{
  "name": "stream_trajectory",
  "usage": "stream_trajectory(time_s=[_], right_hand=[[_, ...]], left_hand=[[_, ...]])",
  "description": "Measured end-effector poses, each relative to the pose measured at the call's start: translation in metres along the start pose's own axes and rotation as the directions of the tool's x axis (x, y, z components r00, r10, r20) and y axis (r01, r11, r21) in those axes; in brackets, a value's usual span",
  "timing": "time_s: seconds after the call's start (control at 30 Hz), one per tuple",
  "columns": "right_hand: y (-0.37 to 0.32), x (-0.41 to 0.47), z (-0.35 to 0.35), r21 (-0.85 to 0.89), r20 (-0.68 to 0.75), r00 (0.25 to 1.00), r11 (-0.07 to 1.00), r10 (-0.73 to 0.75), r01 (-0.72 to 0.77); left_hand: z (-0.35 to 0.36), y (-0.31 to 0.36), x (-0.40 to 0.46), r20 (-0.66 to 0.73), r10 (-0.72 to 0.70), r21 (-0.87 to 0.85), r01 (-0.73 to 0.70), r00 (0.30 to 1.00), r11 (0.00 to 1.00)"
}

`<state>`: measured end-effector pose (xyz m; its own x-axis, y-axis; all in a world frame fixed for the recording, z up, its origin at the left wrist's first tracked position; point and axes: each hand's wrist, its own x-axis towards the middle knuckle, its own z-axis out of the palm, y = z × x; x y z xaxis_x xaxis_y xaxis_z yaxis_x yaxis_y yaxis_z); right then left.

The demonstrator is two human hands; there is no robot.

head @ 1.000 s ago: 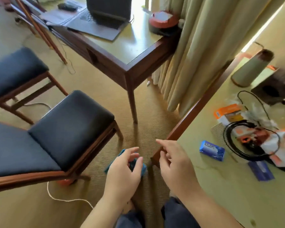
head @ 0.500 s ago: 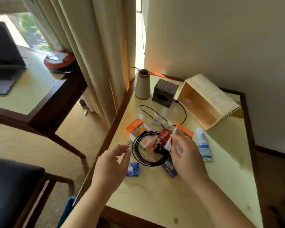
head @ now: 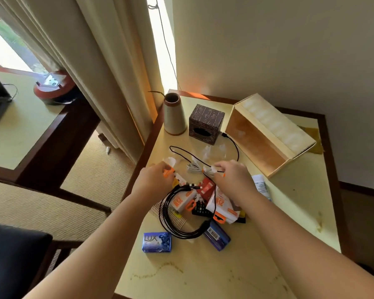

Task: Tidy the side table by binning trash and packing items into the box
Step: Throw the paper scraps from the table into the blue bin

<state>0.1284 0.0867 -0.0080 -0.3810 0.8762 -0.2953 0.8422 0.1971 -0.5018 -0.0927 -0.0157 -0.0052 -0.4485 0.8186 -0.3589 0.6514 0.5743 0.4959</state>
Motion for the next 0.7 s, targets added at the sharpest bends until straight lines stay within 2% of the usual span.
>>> stream_trajectory(time_s=[0.17, 0.27, 0.4, 0.6, 0.7], right_hand=[[-0.007, 0.038, 0.011, -0.168, 0.055, 0.993, 0.982, 0.1, -0.09], [-0.008, 0.053, 0.018, -0.245, 0.052, 0.987, 0.96, 0.155, -0.138], [-0.007, 0.062, 0.025, -0.305, 0.034, 0.982, 0.937, 0.188, -0.169], [0.0, 0.057, 0.032, -0.297, -0.023, 0.991, 0.945, 0.134, -0.135], [0.002, 0.055, 0.03, -0.297, -0.057, 0.992, 0.947, 0.11, -0.122]], left_hand=[[0.003, 0.002, 0.04, 0.055, -0.035, 0.041, 0.033, 0.998, 0.999], [0.005, 0.002, 0.063, 0.037, -0.052, 0.097, 0.048, 0.998, 0.994], [0.008, 0.003, 0.089, 0.088, -0.086, 0.137, 0.073, 0.992, 0.988], [0.017, 0.006, 0.11, 0.122, -0.159, 0.118, 0.144, 0.98, 0.982], [0.024, 0.005, 0.117, 0.08, -0.19, 0.143, 0.177, 0.979, 0.974]])
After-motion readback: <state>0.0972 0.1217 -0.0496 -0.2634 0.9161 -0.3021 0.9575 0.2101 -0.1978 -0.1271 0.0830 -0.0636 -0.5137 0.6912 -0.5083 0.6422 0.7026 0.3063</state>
